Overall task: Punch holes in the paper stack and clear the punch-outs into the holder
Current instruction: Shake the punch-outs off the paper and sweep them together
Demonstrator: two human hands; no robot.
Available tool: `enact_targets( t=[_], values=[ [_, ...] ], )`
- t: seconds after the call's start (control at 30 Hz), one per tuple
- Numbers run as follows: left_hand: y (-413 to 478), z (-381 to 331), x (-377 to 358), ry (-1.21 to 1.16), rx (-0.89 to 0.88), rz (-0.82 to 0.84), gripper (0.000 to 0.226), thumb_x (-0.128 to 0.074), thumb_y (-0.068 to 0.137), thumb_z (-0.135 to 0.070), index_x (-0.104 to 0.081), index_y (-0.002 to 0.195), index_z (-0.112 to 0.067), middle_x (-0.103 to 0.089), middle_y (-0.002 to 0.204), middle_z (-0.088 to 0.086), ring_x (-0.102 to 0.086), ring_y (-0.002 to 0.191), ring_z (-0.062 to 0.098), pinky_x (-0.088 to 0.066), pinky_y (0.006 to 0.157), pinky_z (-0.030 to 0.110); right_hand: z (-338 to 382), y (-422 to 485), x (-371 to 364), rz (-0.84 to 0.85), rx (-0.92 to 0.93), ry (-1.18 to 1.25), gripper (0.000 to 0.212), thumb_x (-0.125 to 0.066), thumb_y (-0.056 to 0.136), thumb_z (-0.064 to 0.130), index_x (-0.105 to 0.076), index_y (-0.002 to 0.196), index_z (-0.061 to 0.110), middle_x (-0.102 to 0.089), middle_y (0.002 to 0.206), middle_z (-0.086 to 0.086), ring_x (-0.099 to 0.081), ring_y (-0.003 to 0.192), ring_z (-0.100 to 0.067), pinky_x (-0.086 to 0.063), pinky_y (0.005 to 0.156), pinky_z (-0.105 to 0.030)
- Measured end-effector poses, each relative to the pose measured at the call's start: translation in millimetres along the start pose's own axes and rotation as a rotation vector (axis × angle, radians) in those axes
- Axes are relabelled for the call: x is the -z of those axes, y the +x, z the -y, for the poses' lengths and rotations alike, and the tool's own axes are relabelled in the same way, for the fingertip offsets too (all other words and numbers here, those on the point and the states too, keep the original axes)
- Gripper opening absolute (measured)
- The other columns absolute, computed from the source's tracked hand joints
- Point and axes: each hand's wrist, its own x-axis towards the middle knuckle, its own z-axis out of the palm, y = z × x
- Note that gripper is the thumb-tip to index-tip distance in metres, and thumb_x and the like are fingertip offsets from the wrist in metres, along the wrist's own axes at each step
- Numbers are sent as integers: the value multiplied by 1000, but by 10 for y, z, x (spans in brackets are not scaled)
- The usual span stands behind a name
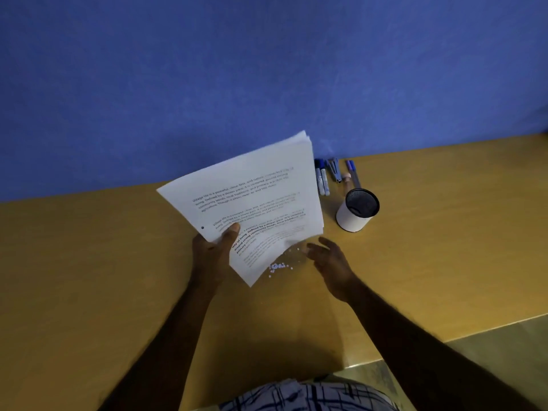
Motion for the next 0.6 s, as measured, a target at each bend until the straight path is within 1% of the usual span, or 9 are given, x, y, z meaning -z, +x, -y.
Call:
enact_targets(
  t=[0.07,0.17,0.23,0.27,0.3,0.37,0.43,0.53,0.6],
  values=[
    [19,-7,-4,-29,-13,12,42,-68,86,-7,-59,127,-12,-66,124,5,-63,114,20,-54,89,42,-36,14,-61,78,-96,177,76,-73,77,18,-33,140,10,-61,129,-8,-56,121,-24,-31,111,-41],
    [20,-51,-41,-67,-17,19,45,-65,86,0,-55,129,-10,-66,122,1,-64,113,15,-57,82,32,52,-2,-223,214,-90,250,17,-59,91,16,-64,107,16,-66,116,-2,-58,114,-23,-36,105,-39],
    [-8,-86,-75,-64,-27,36,44,-62,87,2,-54,129,-6,-65,119,-3,-65,107,7,-58,76,24,110,37,-290,214,-45,329,24,-53,95,10,-72,84,20,-70,109,-2,-62,103,-20,-43,100,-37],
    [-2,-80,-72,-48,-30,37,44,-62,87,2,-53,130,-3,-65,118,-4,-65,105,3,-58,77,23,145,67,-307,212,-15,351,24,-52,96,8,-72,87,18,-70,112,-3,-63,104,-21,-46,98,-36],
    [6,-78,-56,-44,-31,39,45,-62,87,2,-51,131,-2,-64,119,-3,-65,106,2,-58,79,24,176,98,-319,200,16,359,20,-52,96,7,-70,98,14,-69,118,-5,-62,108,-22,-49,96,-36],
    [46,-70,30,-47,-28,58,52,-63,86,2,-49,135,-4,-63,127,3,-62,115,11,-57,85,30,235,160,-284,170,84,344,24,-53,96,5,-62,117,11,-66,125,-5,-62,112,-24,-54,89,-36],
    [74,-83,151,-42,-10,74,52,-66,84,0,-50,133,-6,-62,129,4,-61,118,15,-55,90,34,334,198,-224,140,154,313,29,-53,95,3,-62,119,15,-66,126,-4,-63,112,-24,-55,90,-39],
    [149,-153,409,17,16,14,40,-65,85,-3,-58,125,-4,-67,112,-9,-66,101,0,-56,80,18,539,201,-133,122,266,250,31,-57,91,2,-62,118,17,-66,123,-4,-62,113,-23,-53,94,-44],
    [258,-139,646,14,96,16,36,-66,86,-6,-62,121,-14,-70,107,-6,-69,100,12,-57,76,25,659,180,-86,130,329,200,34,-64,85,6,-62,118,14,-69,116,-2,-65,108,-19,-56,87,-38]
  ],
)
